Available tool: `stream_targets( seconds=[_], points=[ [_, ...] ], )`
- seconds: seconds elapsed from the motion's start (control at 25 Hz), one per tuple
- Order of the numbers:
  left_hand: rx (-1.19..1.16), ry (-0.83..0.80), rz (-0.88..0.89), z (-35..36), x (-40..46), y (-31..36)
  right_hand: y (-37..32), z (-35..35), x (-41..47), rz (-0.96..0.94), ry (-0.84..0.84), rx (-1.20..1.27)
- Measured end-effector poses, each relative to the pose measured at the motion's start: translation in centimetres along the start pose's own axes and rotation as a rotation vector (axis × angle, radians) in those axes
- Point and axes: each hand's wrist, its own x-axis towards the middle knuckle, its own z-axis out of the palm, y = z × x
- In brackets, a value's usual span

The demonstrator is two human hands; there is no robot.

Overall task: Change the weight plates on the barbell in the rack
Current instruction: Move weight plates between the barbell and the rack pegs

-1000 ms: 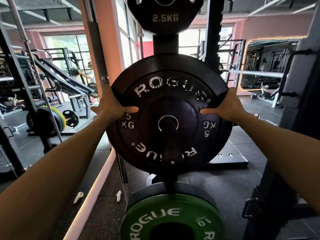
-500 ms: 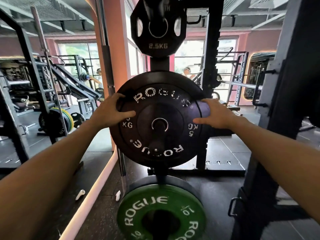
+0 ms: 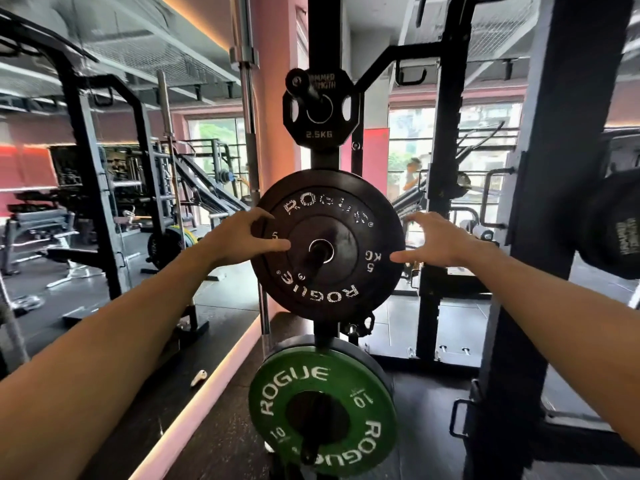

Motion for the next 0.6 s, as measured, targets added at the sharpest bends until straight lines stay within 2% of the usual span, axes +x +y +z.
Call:
stream_targets(
  seconds=[0.28,0.6],
  points=[
    [0.089,0.034,-0.008,-1.2,-9.2,6.4,-0.4,-4.3,-9.8,-0.085,0.037,-0.011],
    [0.032,-0.005,0.046,-0.1,-19.9,19.0,3.0,-12.4,-24.5,-0.058,0.038,-0.079]
  ],
)
